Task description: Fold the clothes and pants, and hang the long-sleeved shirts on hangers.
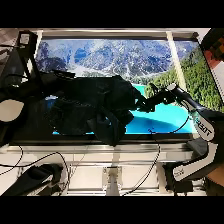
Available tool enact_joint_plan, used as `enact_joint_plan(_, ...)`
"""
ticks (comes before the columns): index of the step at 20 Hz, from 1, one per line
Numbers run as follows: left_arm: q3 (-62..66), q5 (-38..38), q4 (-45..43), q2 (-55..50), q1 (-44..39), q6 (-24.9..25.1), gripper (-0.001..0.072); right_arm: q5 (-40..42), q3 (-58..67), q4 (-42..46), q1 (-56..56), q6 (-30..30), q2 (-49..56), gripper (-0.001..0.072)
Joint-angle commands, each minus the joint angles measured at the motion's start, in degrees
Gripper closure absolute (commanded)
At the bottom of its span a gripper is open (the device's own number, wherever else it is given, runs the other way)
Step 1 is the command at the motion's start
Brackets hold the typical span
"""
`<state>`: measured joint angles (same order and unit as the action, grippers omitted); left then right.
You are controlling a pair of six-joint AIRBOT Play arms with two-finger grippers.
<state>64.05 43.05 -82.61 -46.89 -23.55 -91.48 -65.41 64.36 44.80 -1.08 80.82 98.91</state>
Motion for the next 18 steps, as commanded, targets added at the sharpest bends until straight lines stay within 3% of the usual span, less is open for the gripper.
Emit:
enact_joint_plan(1, 0.0, -0.4, 0.4, 0.0, 0.0, 0.2, 0.0680, 2.2, -0.1, -4.9, -0.9, 1.0, 1.9, 0.0328)
enact_joint_plan(2, 0.0, -0.4, 0.4, 0.0, 0.0, 0.2, 0.0680, 2.7, 0.0, -6.3, -1.3, 1.0, 2.4, 0.0352)
enact_joint_plan(3, 0.0, -0.4, 0.3, 0.0, 0.0, 0.2, 0.0681, 4.0, 0.1, -6.7, -1.9, 1.0, 2.5, 0.0439)
enact_joint_plan(5, 0.0, -0.4, -0.3, 0.0, 0.1, 0.2, 0.0682, 6.1, 1.3, -7.9, -2.5, 1.1, 2.5, 0.0693)
enact_joint_plan(7, 0.0, -0.4, -1.4, -0.2, 0.2, 0.2, 0.0683, 5.3, 5.2, -7.9, -1.4, 1.5, 2.5, 0.0697)
enact_joint_plan(10, 0.0, -0.4, -4.7, -2.1, 0.2, -1.1, 0.0683, 3.7, 15.7, -4.6, 3.6, 7.1, 2.5, 0.0699)
enact_joint_plan(14, 0.0, -0.5, -5.2, -6.7, 0.2, -1.6, 0.0683, 3.3, 31.4, 8.2, 13.9, 16.5, 2.5, 0.0699)
enact_joint_plan(18, 0.0, -2.3, -5.2, -9.8, 0.2, -1.6, 0.0683, 5.4, 38.7, 16.4, 23.4, 17.7, 2.6, 0.0699)
